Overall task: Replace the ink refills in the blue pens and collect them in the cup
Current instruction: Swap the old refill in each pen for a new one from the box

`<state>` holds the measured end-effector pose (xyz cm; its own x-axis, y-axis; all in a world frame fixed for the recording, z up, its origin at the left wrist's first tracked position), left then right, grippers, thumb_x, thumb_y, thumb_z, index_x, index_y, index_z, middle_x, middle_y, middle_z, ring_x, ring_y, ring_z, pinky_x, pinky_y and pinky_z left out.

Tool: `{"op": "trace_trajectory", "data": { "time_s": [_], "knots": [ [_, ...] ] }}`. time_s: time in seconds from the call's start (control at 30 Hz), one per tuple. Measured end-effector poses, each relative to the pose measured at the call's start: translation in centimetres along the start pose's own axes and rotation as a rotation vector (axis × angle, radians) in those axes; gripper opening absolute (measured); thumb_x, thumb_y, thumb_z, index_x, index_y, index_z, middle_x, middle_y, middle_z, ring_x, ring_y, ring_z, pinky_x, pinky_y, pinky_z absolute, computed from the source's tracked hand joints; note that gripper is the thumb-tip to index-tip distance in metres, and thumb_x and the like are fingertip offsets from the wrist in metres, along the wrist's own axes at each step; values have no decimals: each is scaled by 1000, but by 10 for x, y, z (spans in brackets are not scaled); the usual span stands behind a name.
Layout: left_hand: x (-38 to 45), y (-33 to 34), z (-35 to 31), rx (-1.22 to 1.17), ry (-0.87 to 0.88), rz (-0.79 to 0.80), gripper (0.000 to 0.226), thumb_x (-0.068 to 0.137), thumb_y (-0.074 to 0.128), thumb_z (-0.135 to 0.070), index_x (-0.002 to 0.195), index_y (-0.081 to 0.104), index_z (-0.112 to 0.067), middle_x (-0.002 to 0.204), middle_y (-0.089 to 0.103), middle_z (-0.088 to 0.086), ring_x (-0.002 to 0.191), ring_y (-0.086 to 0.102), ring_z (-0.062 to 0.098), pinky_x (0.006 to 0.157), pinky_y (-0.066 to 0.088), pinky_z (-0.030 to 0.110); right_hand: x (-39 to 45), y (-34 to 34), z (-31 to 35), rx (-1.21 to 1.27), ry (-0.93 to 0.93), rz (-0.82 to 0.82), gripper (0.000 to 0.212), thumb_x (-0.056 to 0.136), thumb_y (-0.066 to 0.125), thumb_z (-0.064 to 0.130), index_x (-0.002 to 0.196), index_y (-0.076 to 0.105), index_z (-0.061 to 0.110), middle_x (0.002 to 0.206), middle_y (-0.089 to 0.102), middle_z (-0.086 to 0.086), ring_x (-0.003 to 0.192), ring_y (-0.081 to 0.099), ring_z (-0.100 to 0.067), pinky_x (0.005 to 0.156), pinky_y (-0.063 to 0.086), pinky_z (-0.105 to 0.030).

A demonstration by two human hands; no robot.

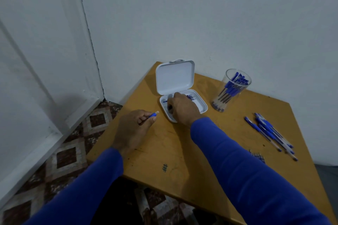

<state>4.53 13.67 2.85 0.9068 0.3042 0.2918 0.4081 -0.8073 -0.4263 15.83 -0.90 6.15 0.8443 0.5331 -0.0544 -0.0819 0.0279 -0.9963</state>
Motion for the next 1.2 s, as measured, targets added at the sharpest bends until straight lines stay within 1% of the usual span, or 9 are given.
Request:
{"op": "trace_trajectory", "data": {
  "time_s": [0.17, 0.37, 0.43, 0.5, 0.6, 0.7, 0.83, 0.97, 1.2],
  "knots": [
    [0, -1, -3, 11, 17, -3, 8, 90, 75, -29, 97, 77, -26, 75, 66, -13, 72, 60, 4, 61, 47, 15, -4, -1, -1, -35, -50, -14, 32, 96, 65, 16, 126, 56, 13, 127, 53, -10, 116, 49, -26, 96, 50, -38],
    [-3, 5, -15, 11, 45, 15, 6, 91, 74, -29, 96, 76, -25, 72, 65, -13, 70, 60, 4, 59, 48, 15, -24, -26, -10, 81, -55, -127, 23, 93, 58, 0, 108, 56, 18, 100, 64, -3, 99, 51, -22, 102, 41, -46],
    [-6, 10, -22, 9, 79, 37, 7, 92, 73, -29, 97, 76, -25, 74, 67, -13, 73, 63, 7, 60, 51, 18, -31, -32, -12, 120, -96, -155, 27, 91, 59, -2, 106, 54, 20, 94, 64, 3, 95, 55, -21, 97, 45, -47],
    [-7, 13, -26, 25, 114, 43, 9, 92, 74, -27, 99, 77, -22, 76, 68, -14, 75, 64, 8, 60, 52, 18, -36, -35, -10, 254, -138, -142, 28, 89, 57, -6, 102, 53, 18, 87, 63, 0, 83, 60, -22, 80, 54, -39],
    [-15, 23, -34, 17, 130, 63, 10, 91, 75, -26, 99, 78, -20, 76, 69, -14, 76, 64, 7, 61, 48, 13, -55, -41, -19, 572, -71, -113, 21, 96, 50, -4, 99, 65, 11, 80, 60, 2, 70, 56, -11, 63, 46, -13],
    [-28, 38, -45, -32, 139, 110, 9, 90, 75, -24, 99, 77, -23, 77, 69, -14, 75, 64, 7, 62, 48, 13, -82, -41, -36, 780, -11, -127, 27, 101, 49, 0, 100, 74, 12, 84, 71, -1, 78, 67, -12, 74, 56, -26],
    [-42, 59, -54, -141, 106, 171, 11, 90, 75, -25, 94, 75, -36, 75, 70, -17, 70, 65, 9, 62, 55, 26, -125, -38, -55, 1044, 74, -119, 20, 93, 59, -12, 104, 72, -2, 82, 71, -10, 68, 66, -2, 64, 50, -13],
    [-54, 81, -63, -133, 95, 197, 8, 88, 77, -30, 95, 78, -30, 77, 69, -18, 71, 63, 10, 63, 56, 35, -154, -26, -76, 1142, 161, -186, 11, 92, 69, -2, 103, 72, 1, 79, 72, -15, 66, 63, -13, 60, 50, -23],
    [-72, 107, -87, -82, 171, 258, 9, 90, 76, -28, 98, 79, -28, 79, 71, -14, 75, 64, 8, 61, 52, 22, -192, -7, -95, 1295, 313, -337, 14, 98, 67, 16, 100, 74, 3, 77, 59, -11, 65, 53, -20, 55, 49, -28]
  ]
}}
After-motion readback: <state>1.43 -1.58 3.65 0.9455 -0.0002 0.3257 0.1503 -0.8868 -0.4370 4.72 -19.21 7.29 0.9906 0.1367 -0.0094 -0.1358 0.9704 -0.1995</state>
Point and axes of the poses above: each hand's wrist, its own x-axis towards the middle knuckle, its own y-axis out of the palm, z = x × y, the point moved 6 cm from there along x, towards the middle knuckle
